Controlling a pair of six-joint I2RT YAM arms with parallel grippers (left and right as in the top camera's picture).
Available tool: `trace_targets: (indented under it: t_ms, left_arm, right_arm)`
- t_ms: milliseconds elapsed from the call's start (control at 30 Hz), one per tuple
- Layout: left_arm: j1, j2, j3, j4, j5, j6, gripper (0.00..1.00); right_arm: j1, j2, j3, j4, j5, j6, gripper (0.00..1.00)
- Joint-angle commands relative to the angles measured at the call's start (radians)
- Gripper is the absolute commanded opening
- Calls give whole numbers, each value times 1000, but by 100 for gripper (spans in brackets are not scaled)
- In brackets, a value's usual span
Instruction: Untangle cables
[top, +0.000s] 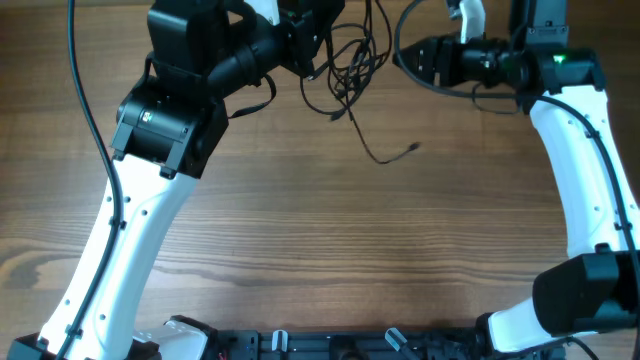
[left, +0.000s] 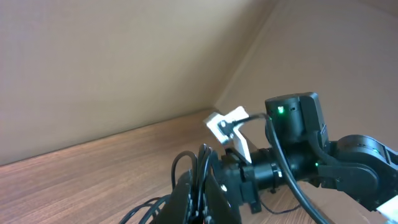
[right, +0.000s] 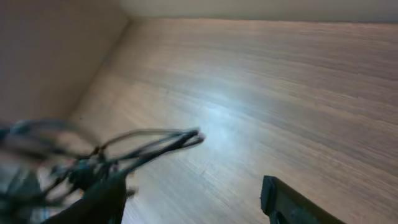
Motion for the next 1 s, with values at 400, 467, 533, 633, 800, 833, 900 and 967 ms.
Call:
trace_targets:
  t_ms: [400,467,533,633,800,833,900,967]
  left_arm:
    - [3,-24,10,-3,19,-13,4]
    - [3,-24,10,-3,19,-13,4]
    - [3,-24,10,-3,19,-13,4]
    - [3,-24,10,-3,19,-13,4]
    - [3,-24,10,-8,-16,-13,4]
    - [3,-24,10,-11,-31,-13,4]
    - [3,-24,10,-19,-61,-9,4]
    - [3,-24,10,-36,-162,-4,4]
  right_arm:
    - [167,17,-3,94,231,793,67]
    - [179,17,-3,93,230,800,38]
    - [179,17,-3,76,231,809,15]
    - [179,17,-3,52,238,820,4]
    - [179,17,-3,6,300,807,4]
    - [178,17,-3,-20,348,795,4]
    - [173,17,-3,-101,491,760,4]
    - [137,17,-3,-161,557,697,4]
